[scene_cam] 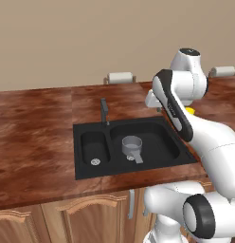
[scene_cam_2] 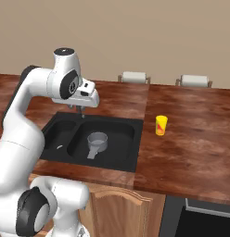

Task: Move any existing items from the left basin to the right basin for drying. Then move the cup from the counter to the left basin of the sink for washing.

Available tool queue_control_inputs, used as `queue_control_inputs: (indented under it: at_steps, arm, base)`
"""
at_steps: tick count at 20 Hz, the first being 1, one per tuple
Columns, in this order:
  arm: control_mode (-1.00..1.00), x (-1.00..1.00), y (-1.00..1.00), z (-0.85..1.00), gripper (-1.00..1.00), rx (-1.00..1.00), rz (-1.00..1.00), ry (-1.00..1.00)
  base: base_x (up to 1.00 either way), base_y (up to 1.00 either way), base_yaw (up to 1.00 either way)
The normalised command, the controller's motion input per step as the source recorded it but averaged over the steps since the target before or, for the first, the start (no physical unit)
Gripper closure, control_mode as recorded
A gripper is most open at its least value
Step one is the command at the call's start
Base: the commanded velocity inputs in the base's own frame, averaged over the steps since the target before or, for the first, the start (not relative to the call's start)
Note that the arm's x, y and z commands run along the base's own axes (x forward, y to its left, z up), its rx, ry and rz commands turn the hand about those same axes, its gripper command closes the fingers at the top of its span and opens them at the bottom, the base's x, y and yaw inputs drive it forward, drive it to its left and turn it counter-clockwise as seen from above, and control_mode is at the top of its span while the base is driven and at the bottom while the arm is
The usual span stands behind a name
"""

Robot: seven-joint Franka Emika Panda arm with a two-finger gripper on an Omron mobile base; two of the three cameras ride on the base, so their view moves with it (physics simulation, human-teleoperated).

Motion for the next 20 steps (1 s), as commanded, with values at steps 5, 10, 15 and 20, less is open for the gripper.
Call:
queue_control_inputs:
  at_steps: [5,10,15,20]
  arm:
    - [-1.0,-0.16,-0.03,-0.04,-1.0,0.02,0.0,-0.04]
    - [-1.0,-0.33,-0.29,-0.32,-1.0,0.15,-0.15,0.03]
    - [-1.0,-0.13,-0.63,-0.43,-1.0,-0.03,-0.07,-0.19]
    - [-1.0,-0.03,-0.72,0.0,-1.0,-0.05,0.0,-0.23]
  base:
    - [0.0,0.0,0.0]
    - [0.0,0.0,0.0]
    - [0.0,0.0,0.0]
    - [0.0,0.0,0.0]
